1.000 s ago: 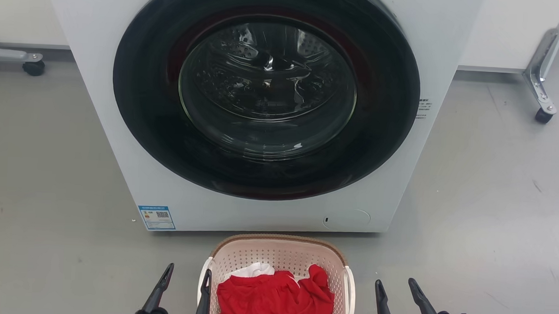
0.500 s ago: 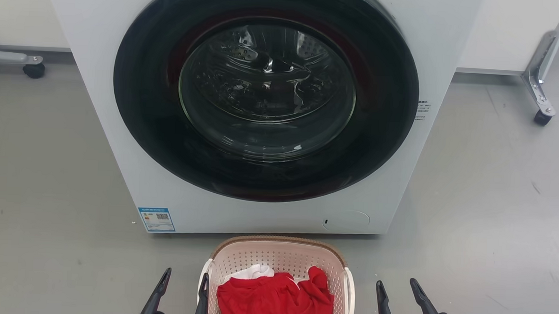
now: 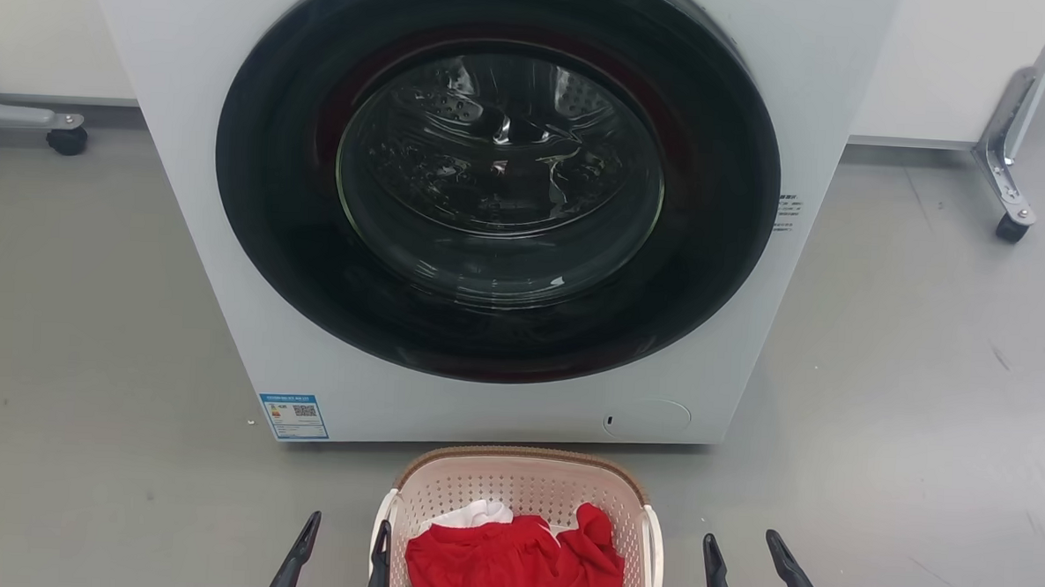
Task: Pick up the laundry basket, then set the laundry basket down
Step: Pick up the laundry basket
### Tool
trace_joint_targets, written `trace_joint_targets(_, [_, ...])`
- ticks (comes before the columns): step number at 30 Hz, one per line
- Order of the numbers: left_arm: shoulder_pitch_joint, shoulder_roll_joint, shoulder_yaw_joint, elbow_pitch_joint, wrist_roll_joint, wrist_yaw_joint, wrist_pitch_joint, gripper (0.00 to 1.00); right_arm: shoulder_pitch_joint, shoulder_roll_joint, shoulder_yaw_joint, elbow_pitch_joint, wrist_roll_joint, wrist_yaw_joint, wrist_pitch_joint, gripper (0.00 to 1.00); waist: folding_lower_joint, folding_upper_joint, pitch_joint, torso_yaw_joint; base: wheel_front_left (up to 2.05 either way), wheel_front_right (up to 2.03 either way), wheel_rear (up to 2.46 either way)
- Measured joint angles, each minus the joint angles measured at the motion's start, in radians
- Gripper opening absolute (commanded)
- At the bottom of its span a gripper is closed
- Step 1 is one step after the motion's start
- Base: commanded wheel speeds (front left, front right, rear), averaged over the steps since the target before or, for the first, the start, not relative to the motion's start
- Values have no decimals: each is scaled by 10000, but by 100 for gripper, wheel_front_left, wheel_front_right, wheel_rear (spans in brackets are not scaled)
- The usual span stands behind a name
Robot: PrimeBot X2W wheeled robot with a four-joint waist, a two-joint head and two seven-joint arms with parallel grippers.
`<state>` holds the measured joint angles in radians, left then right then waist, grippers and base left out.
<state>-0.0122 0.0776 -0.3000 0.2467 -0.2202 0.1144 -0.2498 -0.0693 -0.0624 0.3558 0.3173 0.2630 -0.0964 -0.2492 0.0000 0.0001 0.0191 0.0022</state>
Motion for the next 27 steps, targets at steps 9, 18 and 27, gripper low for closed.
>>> trace_joint_targets(9, [45,-35,50,-61,0,-13,0,100,71,25,-84,-56,0,56,0,100,0,0,133,-3,0,0,0])
trace_joint_targets(18, [1,-69,48,-119,10,-104,0,100,-11,50,-100,-123,-4,234,0,100,0,0,673,-32,0,0,0])
trace_joint_targets(27, [-903,-73,19,-65,36,-359,0,100,-1075,54,-178,171,-84,435,-2,100,1,0,1629,-103,0,0,0])
